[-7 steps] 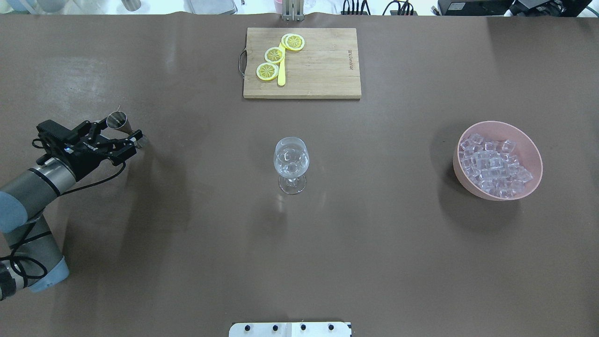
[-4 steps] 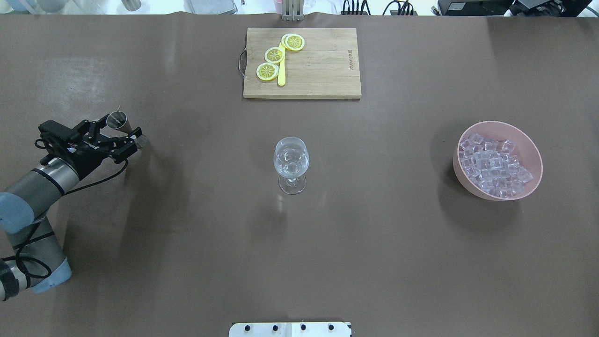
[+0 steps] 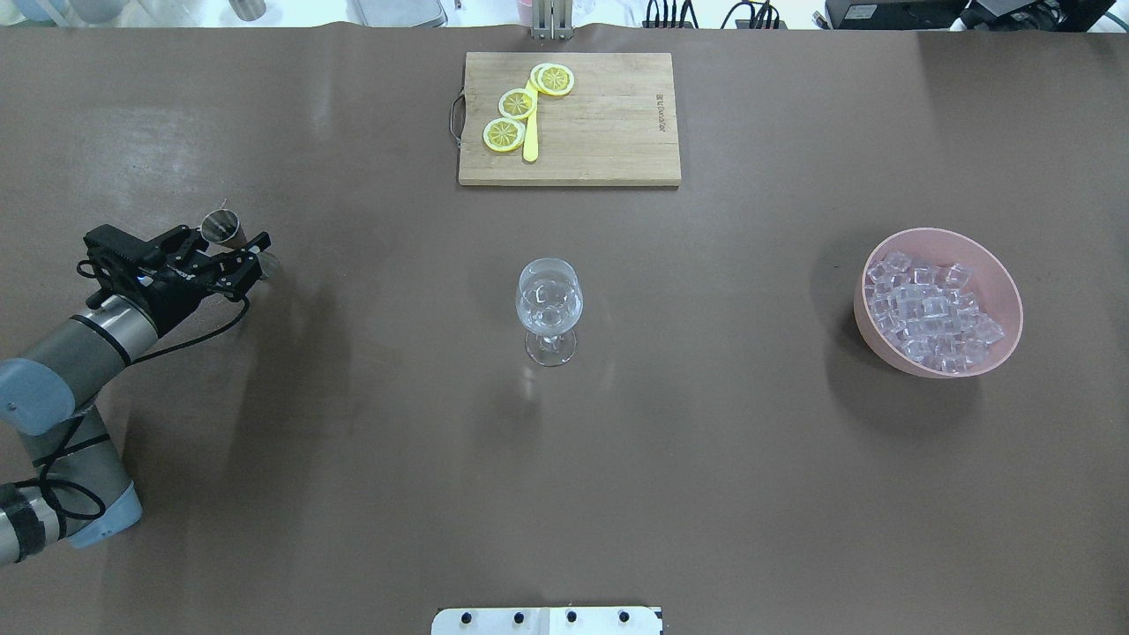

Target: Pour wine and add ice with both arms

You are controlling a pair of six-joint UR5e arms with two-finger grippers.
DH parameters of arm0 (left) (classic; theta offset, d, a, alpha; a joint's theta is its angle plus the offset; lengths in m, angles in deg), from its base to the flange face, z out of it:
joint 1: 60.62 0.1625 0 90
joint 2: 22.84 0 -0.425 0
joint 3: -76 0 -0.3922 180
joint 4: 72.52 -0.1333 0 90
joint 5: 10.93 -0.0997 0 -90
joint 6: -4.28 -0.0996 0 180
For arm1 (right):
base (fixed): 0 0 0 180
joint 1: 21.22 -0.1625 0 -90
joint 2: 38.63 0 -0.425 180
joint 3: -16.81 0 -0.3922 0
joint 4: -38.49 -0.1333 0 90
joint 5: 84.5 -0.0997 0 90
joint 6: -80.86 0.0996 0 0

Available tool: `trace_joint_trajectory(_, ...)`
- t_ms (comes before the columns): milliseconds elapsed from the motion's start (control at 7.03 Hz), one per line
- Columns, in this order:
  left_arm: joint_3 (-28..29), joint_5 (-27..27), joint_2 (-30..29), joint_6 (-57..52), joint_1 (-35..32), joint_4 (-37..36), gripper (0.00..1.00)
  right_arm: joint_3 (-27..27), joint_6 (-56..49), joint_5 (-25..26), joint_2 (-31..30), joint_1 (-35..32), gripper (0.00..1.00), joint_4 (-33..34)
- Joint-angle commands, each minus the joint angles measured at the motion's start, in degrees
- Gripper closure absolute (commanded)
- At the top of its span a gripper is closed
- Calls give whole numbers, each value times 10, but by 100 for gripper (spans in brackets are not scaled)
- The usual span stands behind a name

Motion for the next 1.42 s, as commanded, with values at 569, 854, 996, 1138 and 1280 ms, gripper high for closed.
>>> trace_joint_trajectory(569, -27, 53, -4, 64, -18, 0, 100, -5, -1, -1, 0, -3, 0, 0)
trace_joint_trajectory(854, -81, 88, -48, 57, -17, -56, 100, -5, -1, 0, 1, -3, 0, 0)
trace_joint_trajectory(996, -104, 115, -64, 55, -18, -83, 100, -5, 0, 0, 2, -3, 0, 0)
trace_joint_trajectory(1138, -119, 115, -67, 32, -17, -103, 100, -4, 0, 1, 3, -2, 0, 0)
trace_joint_trajectory(1280, -144, 116, -75, -34, -17, -122, 100, -3, -1, 1, 4, -2, 0, 0)
